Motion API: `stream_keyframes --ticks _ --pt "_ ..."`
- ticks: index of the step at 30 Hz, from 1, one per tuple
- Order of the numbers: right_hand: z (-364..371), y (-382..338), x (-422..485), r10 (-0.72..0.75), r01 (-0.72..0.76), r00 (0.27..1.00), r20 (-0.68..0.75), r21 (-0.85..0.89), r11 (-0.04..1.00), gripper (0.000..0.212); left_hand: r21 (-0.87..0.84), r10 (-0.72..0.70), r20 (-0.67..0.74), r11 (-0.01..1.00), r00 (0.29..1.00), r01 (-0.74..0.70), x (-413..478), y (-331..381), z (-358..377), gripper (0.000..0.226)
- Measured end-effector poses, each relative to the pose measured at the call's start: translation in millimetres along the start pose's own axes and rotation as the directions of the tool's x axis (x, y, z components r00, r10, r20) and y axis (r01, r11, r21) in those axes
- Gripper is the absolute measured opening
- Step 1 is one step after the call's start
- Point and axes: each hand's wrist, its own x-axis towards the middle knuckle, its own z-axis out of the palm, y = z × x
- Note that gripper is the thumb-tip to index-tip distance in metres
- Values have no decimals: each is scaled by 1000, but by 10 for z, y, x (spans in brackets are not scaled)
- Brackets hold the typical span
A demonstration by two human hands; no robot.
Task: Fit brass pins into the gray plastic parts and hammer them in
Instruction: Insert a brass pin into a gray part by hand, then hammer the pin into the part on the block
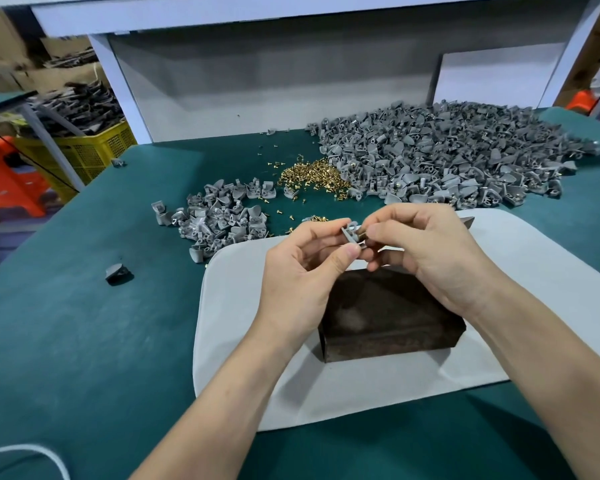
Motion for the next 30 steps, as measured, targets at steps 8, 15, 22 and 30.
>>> stream_keyframes --ticks 8,15,22,30 --pt "6 2 10 9 -9 1000 1 52 999 26 -18 -17 4 1000 1000 17 6 4 -3 22" --pt "0 26 10 -21 20 999 27 16 1000 20 -6 -25 -15 1000 1000 25 15 2 -11 22" --pt "-18 39 15 -37 38 999 34 -21 999 21 -4 -23 -22 1000 1000 23 16 -9 -11 22" --pt "3 2 -5 -29 29 1000 2 -102 994 16 35 -1 -19 999 1000 1 12 -20 -18 25"
